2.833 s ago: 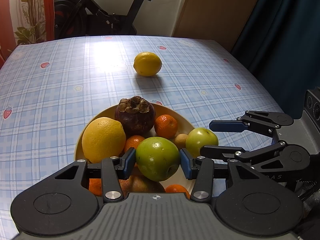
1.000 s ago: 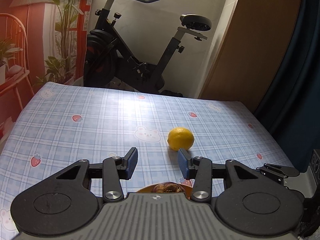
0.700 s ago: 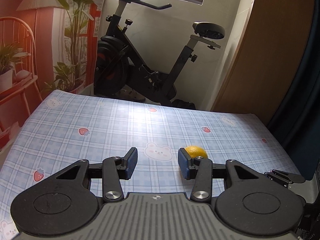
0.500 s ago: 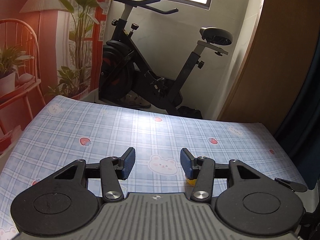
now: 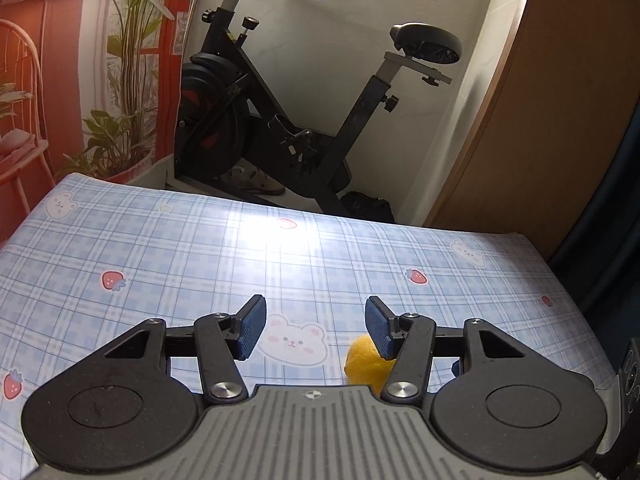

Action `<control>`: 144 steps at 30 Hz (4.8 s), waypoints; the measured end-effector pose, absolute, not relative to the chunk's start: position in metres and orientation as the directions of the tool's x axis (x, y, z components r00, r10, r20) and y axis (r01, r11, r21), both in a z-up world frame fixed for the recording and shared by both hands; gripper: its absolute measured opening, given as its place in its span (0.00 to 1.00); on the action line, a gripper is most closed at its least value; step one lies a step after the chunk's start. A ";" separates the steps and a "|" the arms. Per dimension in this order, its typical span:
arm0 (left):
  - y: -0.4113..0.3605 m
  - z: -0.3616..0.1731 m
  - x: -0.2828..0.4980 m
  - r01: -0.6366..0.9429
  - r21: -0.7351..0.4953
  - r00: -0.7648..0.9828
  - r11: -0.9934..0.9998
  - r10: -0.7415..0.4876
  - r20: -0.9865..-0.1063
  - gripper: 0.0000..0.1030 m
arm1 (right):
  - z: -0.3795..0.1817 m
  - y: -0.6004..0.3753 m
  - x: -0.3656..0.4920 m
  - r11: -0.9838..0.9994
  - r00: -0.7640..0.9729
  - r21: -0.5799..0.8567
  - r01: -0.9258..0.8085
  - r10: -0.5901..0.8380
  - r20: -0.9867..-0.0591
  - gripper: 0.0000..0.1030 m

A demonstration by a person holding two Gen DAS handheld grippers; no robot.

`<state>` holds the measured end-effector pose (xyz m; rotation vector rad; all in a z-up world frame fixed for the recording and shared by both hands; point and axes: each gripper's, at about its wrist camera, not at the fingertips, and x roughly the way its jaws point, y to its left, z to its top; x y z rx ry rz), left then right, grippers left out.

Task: Organize fruits
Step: 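Move both open grippers toward the yellow lemon on the cloth, then grasp the yellow lemon with the left gripper while the right gripper closes on it, then carry the lemon over the cream plate with both grippers, then lower the lemon onto the plate and open both grippers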

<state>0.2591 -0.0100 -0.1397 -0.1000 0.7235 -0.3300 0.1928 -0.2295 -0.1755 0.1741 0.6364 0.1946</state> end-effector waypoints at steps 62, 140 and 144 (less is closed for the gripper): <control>-0.006 -0.135 0.185 0.331 -0.369 0.449 0.869 -0.489 -0.748 0.48 | -0.140 -0.180 0.135 0.915 0.736 0.272 -0.299 0.403 -0.544 0.58; 0.048 -0.059 0.063 0.229 -0.055 0.763 0.972 -0.214 -0.610 0.87 | -0.094 -0.172 0.054 0.938 0.800 0.270 -0.217 0.329 -0.502 0.94; 0.041 -0.038 0.034 0.218 0.067 0.833 0.974 -0.151 -0.532 0.89 | -0.076 -0.177 0.043 0.952 0.842 0.278 -0.127 0.252 -0.477 1.00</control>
